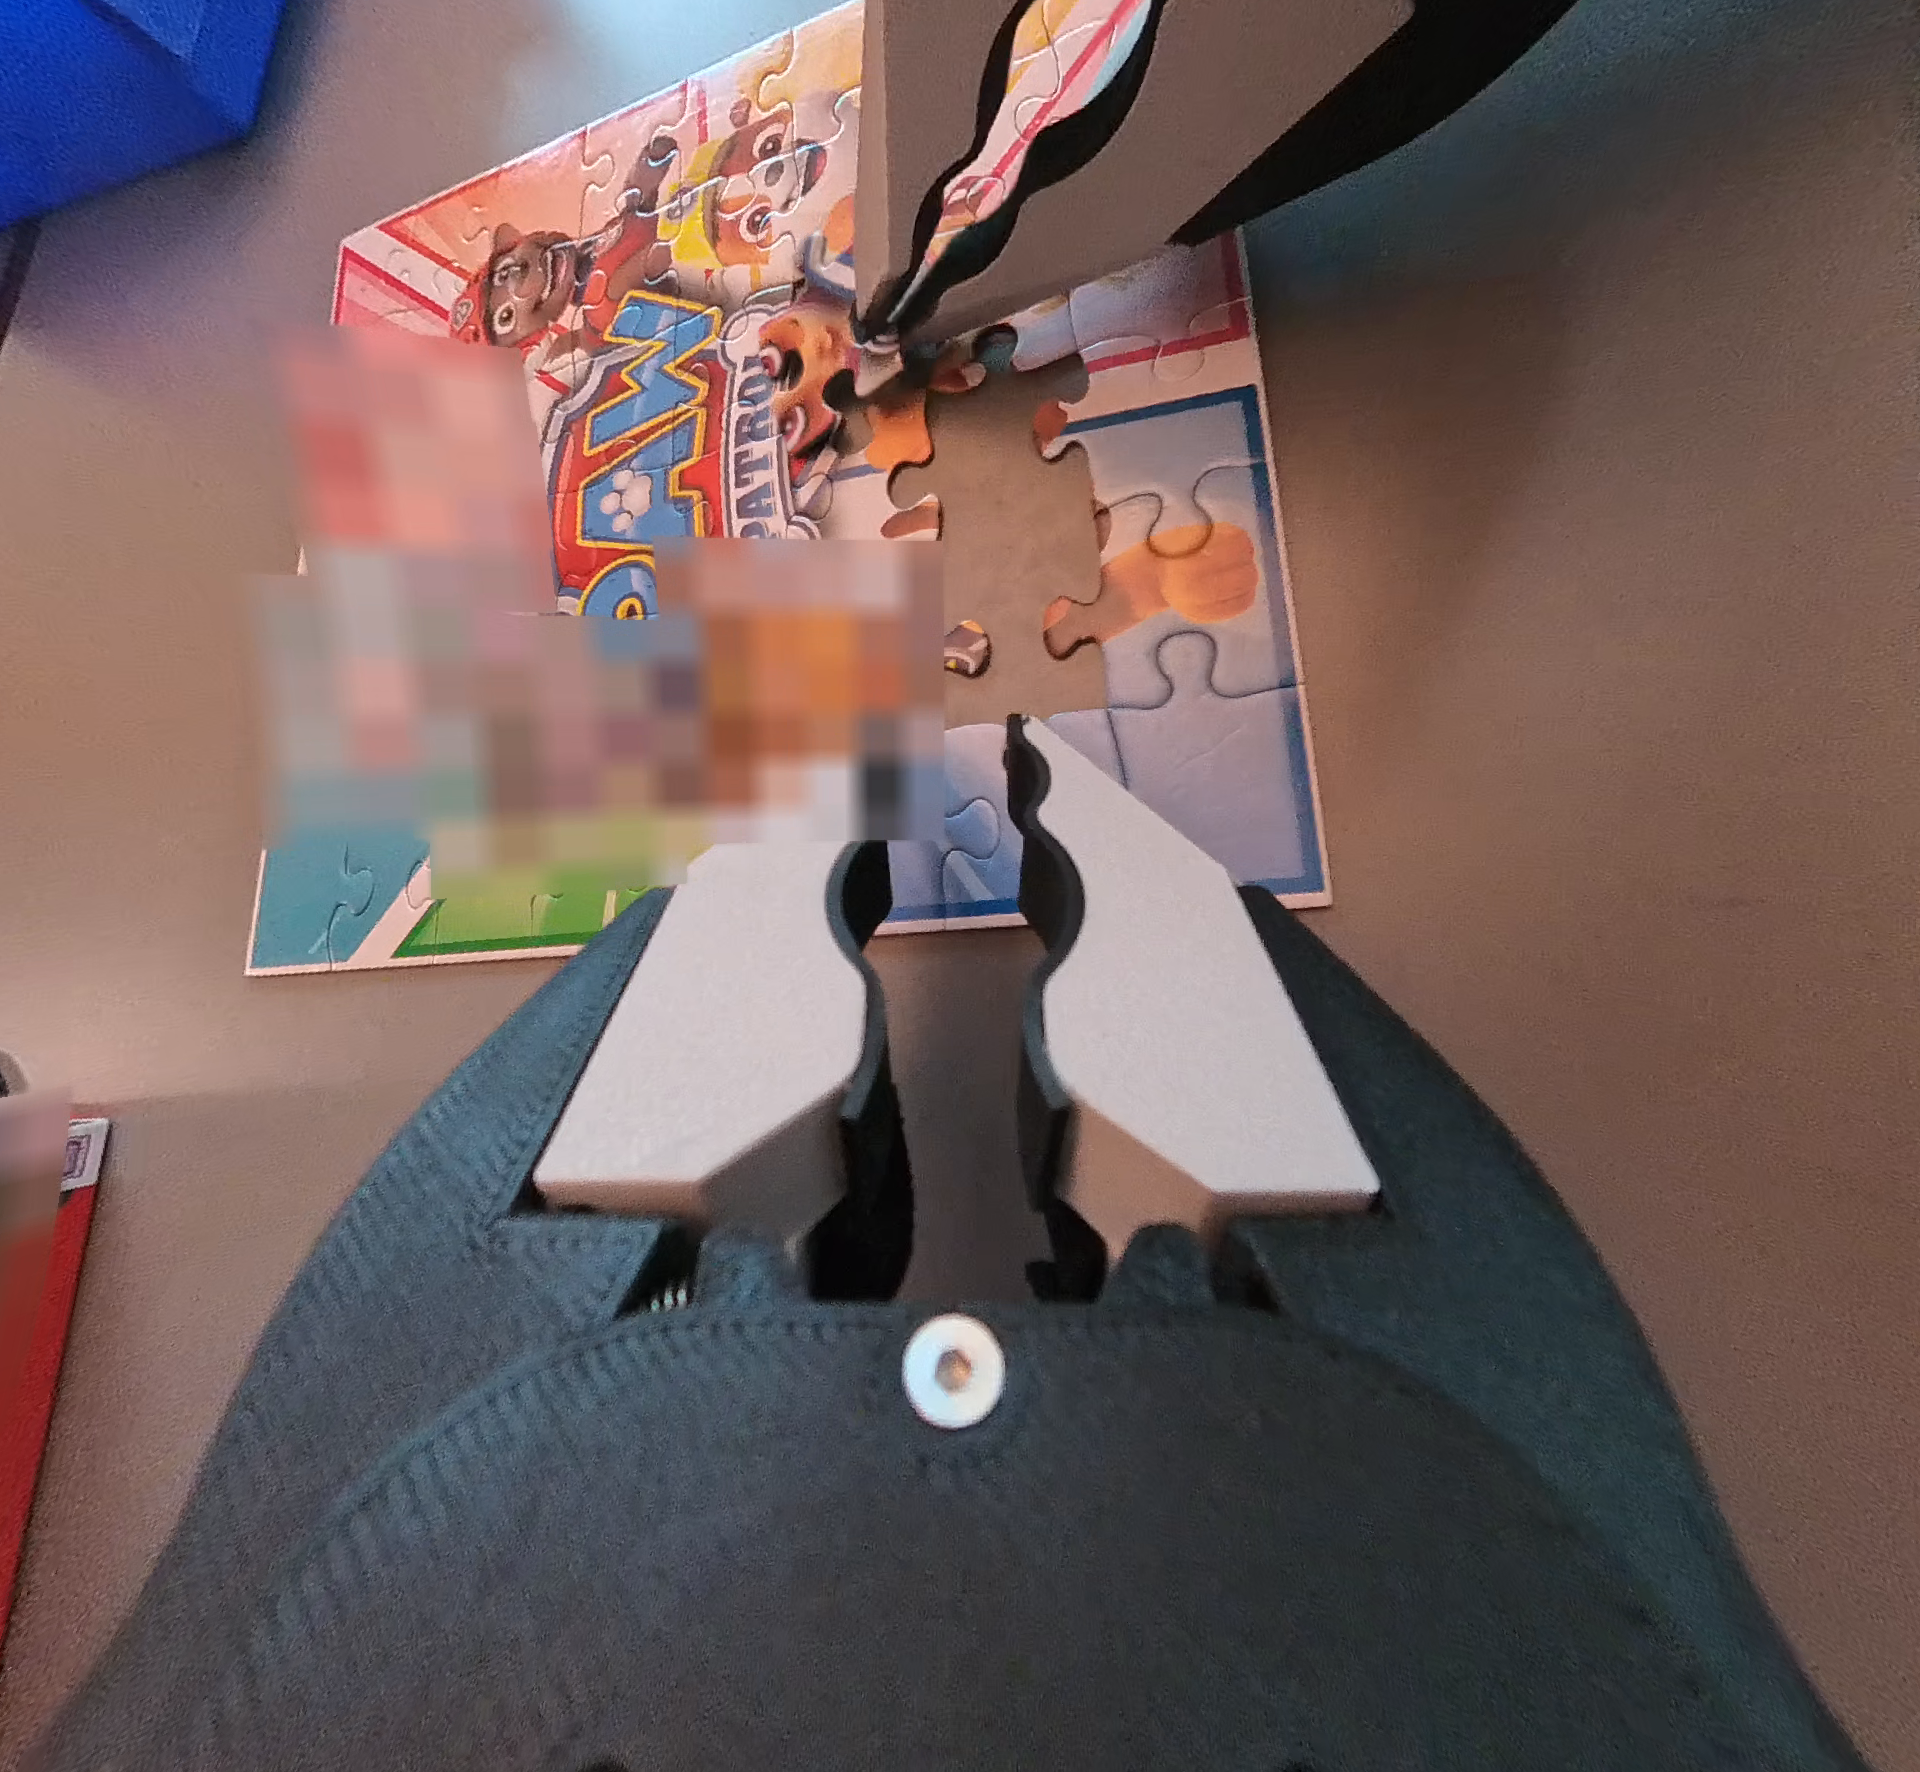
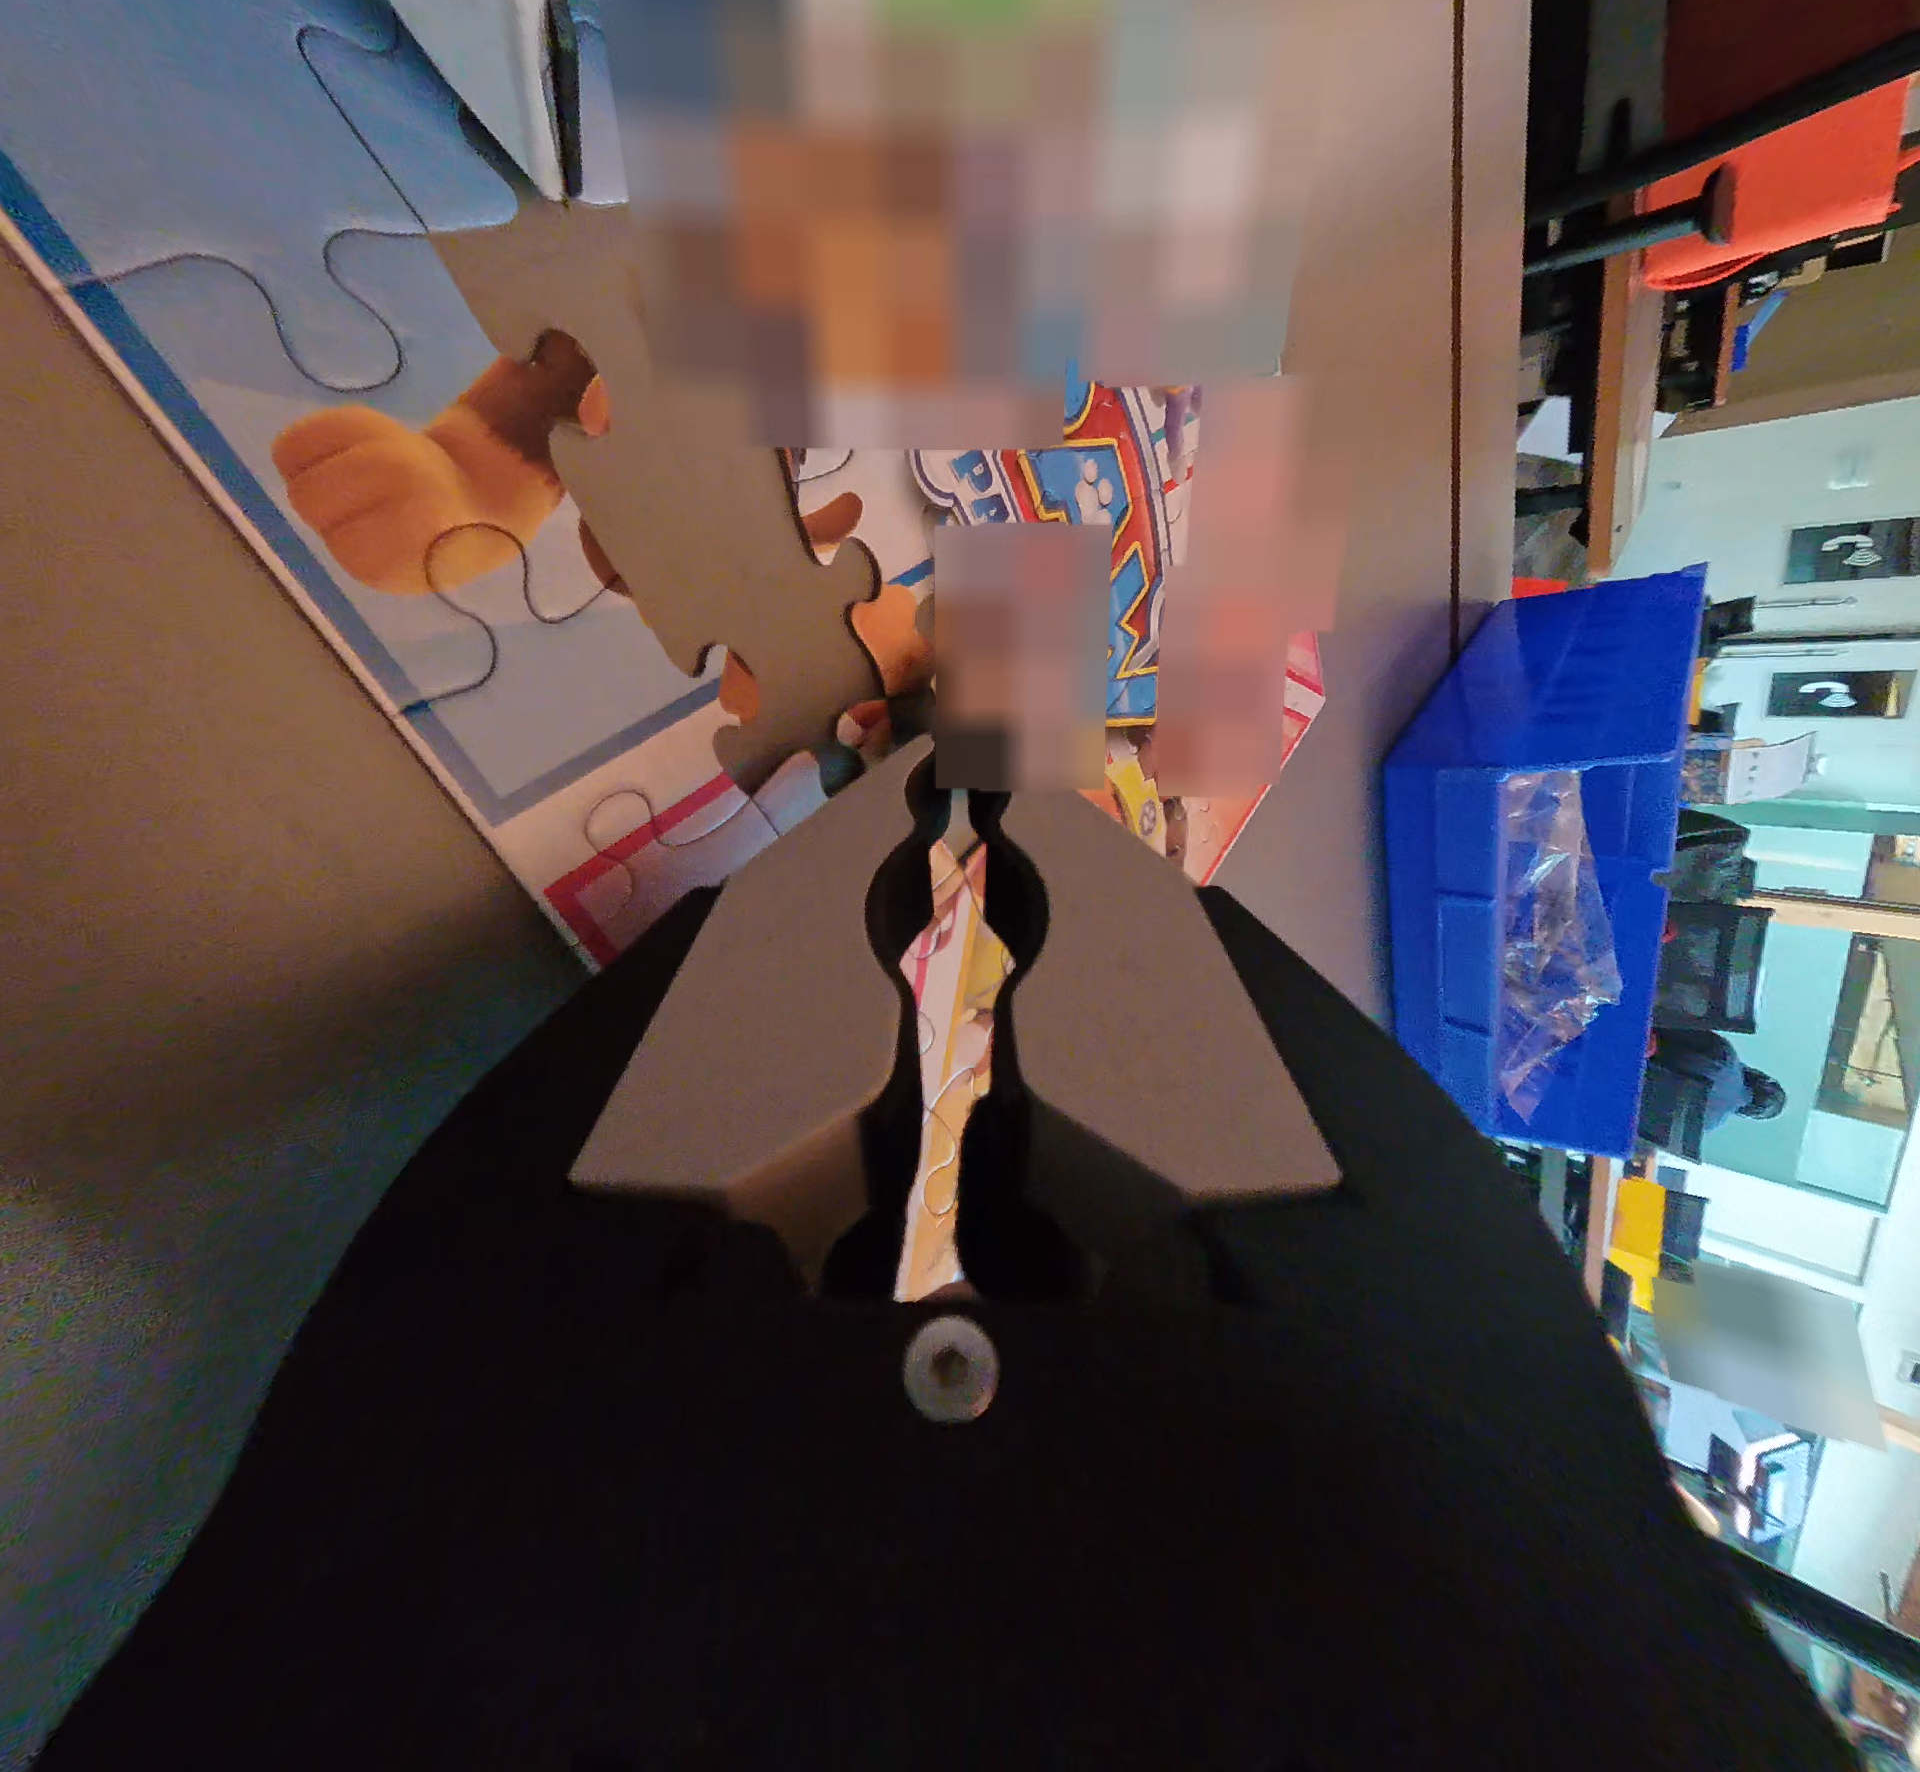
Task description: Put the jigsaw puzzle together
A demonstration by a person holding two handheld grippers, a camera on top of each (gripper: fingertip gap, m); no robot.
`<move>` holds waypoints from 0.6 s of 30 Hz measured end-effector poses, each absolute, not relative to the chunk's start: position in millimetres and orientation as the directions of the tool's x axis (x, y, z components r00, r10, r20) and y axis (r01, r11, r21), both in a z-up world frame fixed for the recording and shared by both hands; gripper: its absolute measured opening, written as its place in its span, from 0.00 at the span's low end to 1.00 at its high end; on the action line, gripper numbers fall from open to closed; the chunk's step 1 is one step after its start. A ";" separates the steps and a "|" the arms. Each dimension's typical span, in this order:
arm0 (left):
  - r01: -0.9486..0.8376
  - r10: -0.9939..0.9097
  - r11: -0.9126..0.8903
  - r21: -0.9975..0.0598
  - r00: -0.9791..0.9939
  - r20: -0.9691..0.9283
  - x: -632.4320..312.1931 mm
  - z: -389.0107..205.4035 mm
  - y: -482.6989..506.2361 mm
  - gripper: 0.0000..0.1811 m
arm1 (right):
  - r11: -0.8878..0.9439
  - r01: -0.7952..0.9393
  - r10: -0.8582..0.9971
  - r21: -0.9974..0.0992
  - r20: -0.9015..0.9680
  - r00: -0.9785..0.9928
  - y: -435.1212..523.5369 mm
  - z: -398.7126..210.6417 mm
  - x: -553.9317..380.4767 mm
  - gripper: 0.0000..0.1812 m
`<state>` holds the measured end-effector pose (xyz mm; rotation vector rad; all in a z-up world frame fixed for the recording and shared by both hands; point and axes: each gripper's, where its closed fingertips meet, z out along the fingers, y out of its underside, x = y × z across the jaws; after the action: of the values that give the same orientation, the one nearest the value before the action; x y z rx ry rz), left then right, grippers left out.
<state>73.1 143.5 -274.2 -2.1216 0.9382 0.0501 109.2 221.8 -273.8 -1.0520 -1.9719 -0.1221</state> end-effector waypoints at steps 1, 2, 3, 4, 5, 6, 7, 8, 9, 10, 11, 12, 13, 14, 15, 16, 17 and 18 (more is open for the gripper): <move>-0.632 -0.606 -0.410 -0.658 0.728 -0.322 73.1 -274.2 143.9 0.10 | 0.626 0.724 0.640 -0.290 0.721 -0.266 221.4 -274.1 109.8 0.00; -0.630 -0.607 -0.410 -0.660 0.728 -0.317 73.3 -274.3 144.0 0.10 | 0.612 0.740 0.650 -0.278 0.710 -0.271 221.4 -274.5 111.6 0.00; -0.630 -0.608 -0.409 -0.660 0.728 -0.318 73.4 -274.2 144.2 0.10 | 0.600 0.754 0.661 -0.268 0.697 -0.279 220.1 -274.9 113.2 0.00; -0.630 -0.609 -0.410 -0.659 0.728 -0.317 73.7 -274.3 144.3 0.10 | 0.573 0.774 0.683 -0.269 0.679 -0.269 219.9 -275.0 114.5 0.00; -0.632 -0.611 -0.409 -0.658 0.726 -0.317 74.3 -274.4 144.3 0.10 | 0.536 0.799 0.708 -0.272 0.660 -0.250 220.6 -274.9 115.8 0.00; -0.633 -0.612 -0.408 -0.657 0.724 -0.318 74.8 -274.5 144.5 0.10 | 0.517 0.815 0.717 -0.260 0.652 -0.246 220.7 -274.6 117.1 0.00; -0.633 -0.612 -0.409 -0.657 0.725 -0.318 75.0 -274.5 144.7 0.10 | 0.509 0.825 0.718 -0.245 0.650 -0.249 220.6 -274.5 118.2 0.00; -0.631 -0.611 -0.411 -0.658 0.726 -0.315 75.1 -274.7 144.7 0.10 | 0.491 0.837 0.729 -0.243 0.641 -0.242 220.5 -274.8 119.2 0.00; -0.628 -0.609 -0.414 -0.659 0.729 -0.311 74.8 -274.7 144.7 0.10 | 0.482 0.839 0.741 -0.253 0.629 -0.236 219.0 -274.2 118.7 0.00; -0.624 -0.608 -0.417 -0.661 0.732 -0.307 74.7 -274.7 144.6 0.10 | 0.489 0.828 0.746 -0.274 0.623 -0.234 216.4 -272.2 116.8 0.00; -0.622 -0.608 -0.419 -0.662 0.733 -0.305 74.3 -274.7 144.5 0.10 | 0.495 0.818 0.743 -0.294 0.631 -0.223 216.4 -268.5 115.2 0.00; -0.622 -0.607 -0.419 -0.661 0.734 -0.306 74.0 -274.7 144.3 0.10 | 0.494 0.817 0.737 -0.296 0.641 -0.214 218.8 -266.1 116.4 0.00; -0.622 -0.606 -0.420 -0.661 0.734 -0.307 73.6 -274.7 144.2 0.10 | 0.495 0.816 0.736 -0.298 0.643 -0.212 220.2 -265.4 118.0 0.00; -0.621 -0.605 -0.421 -0.661 0.735 -0.305 73.6 -274.8 144.1 0.10 | 0.494 0.809 0.745 -0.318 0.635 -0.205 219.5 -264.6 118.6 0.00; -0.619 -0.606 -0.423 -0.662 0.736 -0.302 73.8 -274.9 143.9 0.10 | 0.484 0.803 0.757 -0.348 0.626 -0.185 219.2 -262.6 118.9 0.00; -0.617 -0.606 -0.425 -0.663 0.737 -0.298 74.1 -275.0 143.7 0.10 | 0.474 0.801 0.768 -0.365 0.616 -0.174 218.7 -261.9 120.3 0.00; -0.615 -0.607 -0.426 -0.664 0.738 -0.294 74.4 -275.1 143.6 0.09 | 0.462 0.808 0.773 -0.367 0.613 -0.163 219.8 -262.5 122.2 0.00; -0.614 -0.607 -0.427 -0.664 0.739 -0.293 74.7 -275.2 143.6 0.09 | 0.453 0.818 0.768 -0.355 0.621 -0.156 221.6 -263.9 123.6 0.00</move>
<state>74.7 143.6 -275.2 -2.1418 0.9161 0.0114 123.6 221.6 -263.9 -1.3290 -1.9332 -0.0811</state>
